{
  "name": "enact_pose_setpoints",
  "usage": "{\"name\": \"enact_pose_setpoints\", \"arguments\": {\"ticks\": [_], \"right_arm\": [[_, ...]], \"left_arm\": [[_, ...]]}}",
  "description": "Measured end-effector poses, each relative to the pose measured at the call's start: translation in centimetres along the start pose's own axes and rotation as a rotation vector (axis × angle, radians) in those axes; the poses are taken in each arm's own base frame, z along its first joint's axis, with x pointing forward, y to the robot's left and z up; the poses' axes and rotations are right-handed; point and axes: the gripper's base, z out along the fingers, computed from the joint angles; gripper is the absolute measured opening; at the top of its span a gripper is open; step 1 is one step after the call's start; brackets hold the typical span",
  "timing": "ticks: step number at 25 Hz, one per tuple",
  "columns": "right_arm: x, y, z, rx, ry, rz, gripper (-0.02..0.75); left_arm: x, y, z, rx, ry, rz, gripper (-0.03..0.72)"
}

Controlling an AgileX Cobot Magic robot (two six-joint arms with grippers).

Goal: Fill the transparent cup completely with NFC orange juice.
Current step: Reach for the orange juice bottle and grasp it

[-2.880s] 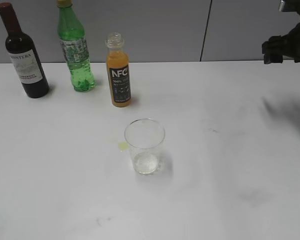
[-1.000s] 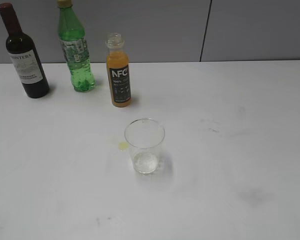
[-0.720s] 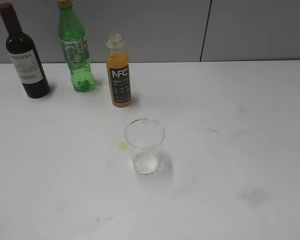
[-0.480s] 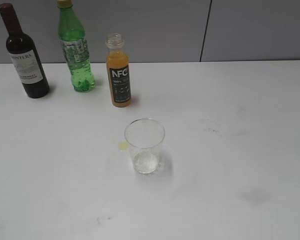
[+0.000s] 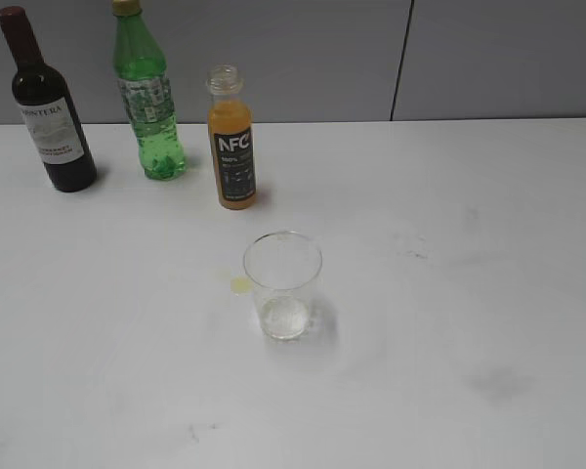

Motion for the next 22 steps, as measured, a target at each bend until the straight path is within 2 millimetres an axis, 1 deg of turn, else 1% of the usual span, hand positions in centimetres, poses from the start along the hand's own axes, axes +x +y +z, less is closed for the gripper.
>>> {"name": "enact_pose_setpoints", "arguments": {"ticks": [5,8,22], "right_arm": [[1.0,0.1,-2.0,0.004,-0.157,-0.009,0.594],[1.6,0.2,-2.9,0.006,-0.228,-0.013,0.594],[1.7,0.2,-3.1,0.008,-0.245,-0.014,0.593]], "left_arm": [[0.0,0.0,0.0,0.000,0.000,0.000,0.587],[0.0,0.0,0.0,0.000,0.000,0.000,0.587],[0.0,0.0,0.0,0.000,0.001,0.000,0.586]]}}
